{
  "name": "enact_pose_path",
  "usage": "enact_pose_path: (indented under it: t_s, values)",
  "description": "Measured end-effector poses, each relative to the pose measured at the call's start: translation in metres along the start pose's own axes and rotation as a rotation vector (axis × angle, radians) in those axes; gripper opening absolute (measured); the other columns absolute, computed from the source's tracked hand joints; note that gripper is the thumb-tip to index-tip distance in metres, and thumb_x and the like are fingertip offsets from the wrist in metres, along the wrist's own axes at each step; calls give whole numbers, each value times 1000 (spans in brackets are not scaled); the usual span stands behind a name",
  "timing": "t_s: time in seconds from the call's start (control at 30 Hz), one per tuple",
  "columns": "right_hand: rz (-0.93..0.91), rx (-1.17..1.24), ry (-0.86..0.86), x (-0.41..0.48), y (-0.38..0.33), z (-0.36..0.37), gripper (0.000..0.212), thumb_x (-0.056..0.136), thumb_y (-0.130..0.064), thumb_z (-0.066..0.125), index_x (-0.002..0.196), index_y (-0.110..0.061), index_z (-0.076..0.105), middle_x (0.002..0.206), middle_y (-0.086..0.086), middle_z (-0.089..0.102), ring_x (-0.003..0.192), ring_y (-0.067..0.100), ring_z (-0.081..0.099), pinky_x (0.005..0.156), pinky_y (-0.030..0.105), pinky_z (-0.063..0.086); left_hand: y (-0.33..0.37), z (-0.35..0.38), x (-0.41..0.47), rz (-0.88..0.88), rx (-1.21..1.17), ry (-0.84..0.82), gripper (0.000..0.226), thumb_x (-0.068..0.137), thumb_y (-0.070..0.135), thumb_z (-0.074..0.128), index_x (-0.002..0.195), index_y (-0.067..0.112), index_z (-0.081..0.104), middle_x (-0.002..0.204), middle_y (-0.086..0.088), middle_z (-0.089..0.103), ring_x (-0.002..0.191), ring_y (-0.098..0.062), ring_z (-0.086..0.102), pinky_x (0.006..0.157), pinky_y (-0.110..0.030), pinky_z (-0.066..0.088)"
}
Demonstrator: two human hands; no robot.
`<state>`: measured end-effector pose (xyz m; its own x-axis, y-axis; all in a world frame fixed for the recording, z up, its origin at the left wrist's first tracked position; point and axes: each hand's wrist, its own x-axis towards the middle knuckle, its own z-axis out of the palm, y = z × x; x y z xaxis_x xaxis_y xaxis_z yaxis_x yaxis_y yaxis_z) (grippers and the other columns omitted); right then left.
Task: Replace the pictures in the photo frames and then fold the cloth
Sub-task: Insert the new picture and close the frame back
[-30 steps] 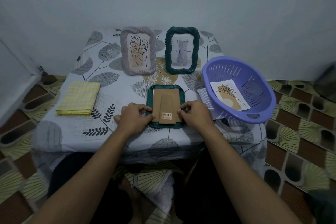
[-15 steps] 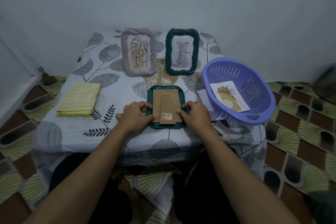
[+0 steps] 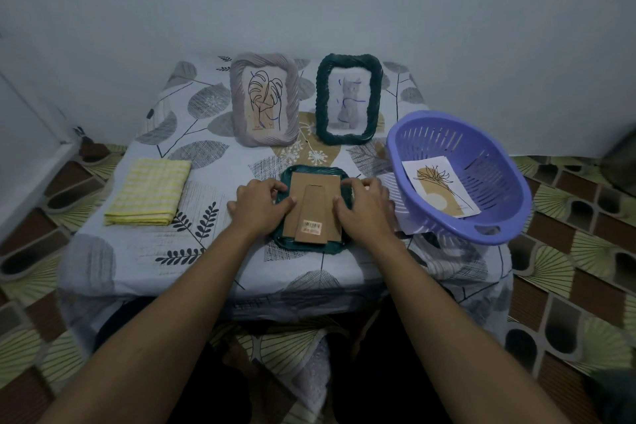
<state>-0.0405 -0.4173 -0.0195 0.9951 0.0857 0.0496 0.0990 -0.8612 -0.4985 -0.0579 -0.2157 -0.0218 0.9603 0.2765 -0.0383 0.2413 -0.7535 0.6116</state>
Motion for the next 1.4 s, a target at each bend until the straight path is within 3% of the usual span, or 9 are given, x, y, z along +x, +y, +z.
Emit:
enact_pose_path:
  t_s: [0.2, 0.47, 0.73, 0.87, 0.93, 1.03, 1.17, 1.27, 1.4]
  values:
    - [-23, -95, -140, 29, 4, 0, 48, 101, -48, 41, 147, -37, 39, 154, 9, 23, 139, 34, 22, 111, 52, 24, 1, 3, 3, 9, 34, -12, 41, 83, 57, 70, 117, 34, 66, 120, -3, 55, 122, -30, 43, 95, -45, 32]
    - [-21, -55, -139, 40, 6, 5, 37, 100, -49, 45, 134, -36, 51, 143, 9, 32, 133, 32, 29, 108, 49, 27, -2, 9, -1, 27, 59, 25, 43, 83, 60, 67, 119, 36, 64, 125, -5, 53, 123, -29, 41, 97, -44, 31]
    - [7, 79, -91, 35, 9, 6, 39, 101, -41, 48, 139, -30, 50, 146, 5, 38, 135, 29, 32, 110, 48, 27, -4, 7, -6, 53, 39, 3, 39, 91, 56, 60, 122, 32, 64, 125, -6, 52, 124, -29, 41, 97, -43, 29]
    - [0, 173, -7, 26, 14, 3, 13, 97, -33, 57, 105, -22, 57, 120, 2, 58, 116, 22, 52, 98, 40, 41, -18, 0, -7, 110, -127, -40, 20, 88, 46, 68, 104, 34, 67, 111, 0, 55, 113, -23, 53, 102, -49, 41]
    - [-27, 172, -1, 20, 15, 1, 14, 97, -29, 59, 94, -15, 63, 116, 4, 61, 114, 22, 53, 94, 33, 40, -21, -5, -7, 123, -163, -60, 11, 85, 38, 75, 90, 30, 70, 108, -2, 58, 106, -20, 57, 97, -42, 45]
    - [-49, 138, -3, 12, 14, 1, 23, 97, -25, 61, 95, -6, 74, 127, 10, 63, 122, 22, 52, 95, 28, 36, -20, -10, -9, 153, -159, -80, 10, 81, 31, 81, 81, 24, 73, 108, -2, 62, 104, -18, 58, 90, -32, 44]
    - [-11, 200, 20, 7, 11, 0, 21, 95, -28, 63, 92, -12, 77, 118, 6, 71, 115, 23, 61, 85, 28, 42, -20, -7, -11, 121, -212, -68, 14, 76, 29, 85, 72, 28, 72, 106, 3, 62, 103, -17, 59, 96, -39, 47]
    - [2, 197, 26, 8, 10, 3, 26, 94, -37, 64, 102, -15, 72, 107, 3, 71, 104, 22, 62, 79, 27, 42, -22, -3, -11, 102, -254, -48, 18, 73, 30, 87, 69, 33, 70, 105, 4, 63, 102, -17, 59, 98, -46, 48]
    - [-9, 126, 5, 7, 6, 9, 50, 96, -50, 51, 139, -27, 47, 139, 5, 51, 131, 26, 42, 109, 47, 35, -27, -2, -7, 148, -209, -60, 23, 72, 39, 86, 92, 39, 75, 112, 2, 64, 109, -19, 58, 100, -48, 46]
